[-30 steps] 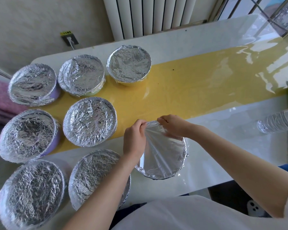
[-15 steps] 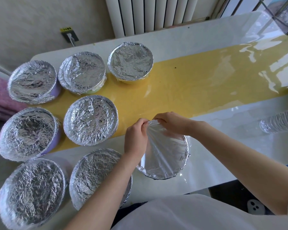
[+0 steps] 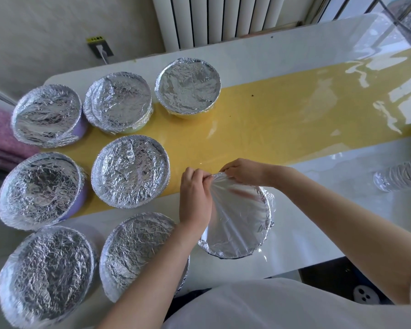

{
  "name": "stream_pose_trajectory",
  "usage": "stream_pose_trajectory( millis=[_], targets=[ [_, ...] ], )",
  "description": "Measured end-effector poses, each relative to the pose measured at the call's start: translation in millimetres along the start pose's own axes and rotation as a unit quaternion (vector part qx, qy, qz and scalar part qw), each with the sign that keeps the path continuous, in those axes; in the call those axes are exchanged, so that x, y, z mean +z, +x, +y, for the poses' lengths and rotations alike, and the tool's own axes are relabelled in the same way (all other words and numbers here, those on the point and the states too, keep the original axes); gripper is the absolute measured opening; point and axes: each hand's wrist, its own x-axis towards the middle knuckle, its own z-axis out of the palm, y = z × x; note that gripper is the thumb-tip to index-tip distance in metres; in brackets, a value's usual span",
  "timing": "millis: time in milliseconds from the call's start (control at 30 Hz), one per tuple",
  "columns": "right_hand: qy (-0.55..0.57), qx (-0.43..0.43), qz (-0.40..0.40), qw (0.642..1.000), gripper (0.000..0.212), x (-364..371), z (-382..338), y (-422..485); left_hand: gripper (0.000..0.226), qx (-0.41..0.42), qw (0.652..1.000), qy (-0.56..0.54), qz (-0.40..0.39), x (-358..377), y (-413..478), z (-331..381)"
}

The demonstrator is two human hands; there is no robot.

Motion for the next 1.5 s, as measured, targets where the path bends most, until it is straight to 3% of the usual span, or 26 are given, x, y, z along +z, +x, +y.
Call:
stream_pose_trajectory(
  millis=[100,267,433,600,733,900,1100,1333,1500],
  targets=[
    [0.071,0.028,-0.010,0.997,0.034,1,6,-2,0.009,0.012,1.000,0.018,-0.006,2,-2,1],
    [0.093,0.009,-0.031,0.995,0.034,1,8,-3,0.008,0.025,1.000,0.017,0.006,0,-4,-1],
    [0.040,-0.013,-0.037,0.998,0.034,7,7,-2,0.008,0.030,0.999,0.031,-0.002,0,-10,-3],
    [-0.025,-0.060,0.034,0.997,0.035,12,15,-6,0.008,0.002,0.999,0.032,-0.009,-8,-10,3],
    [-0.085,-0.091,0.125,0.984,0.030,13,21,-12,0.007,-0.037,0.991,0.109,-0.062,-15,-14,5],
    [-0.107,-0.096,0.182,0.973,0.029,24,20,-9,0.022,-0.061,0.991,0.012,-0.118,-18,-7,3],
    [-0.117,-0.092,0.216,0.965,0.029,30,23,-6,0.023,-0.039,0.995,0.008,-0.089,-14,-5,-5],
    [-0.166,-0.105,0.167,0.966,0.032,31,17,-5,0.021,-0.027,0.997,0.017,-0.071,-13,-13,-4],
    [-0.173,-0.113,0.197,0.958,0.027,39,17,-9,0.020,-0.017,0.997,0.003,-0.077,-12,-14,-2]
  ],
)
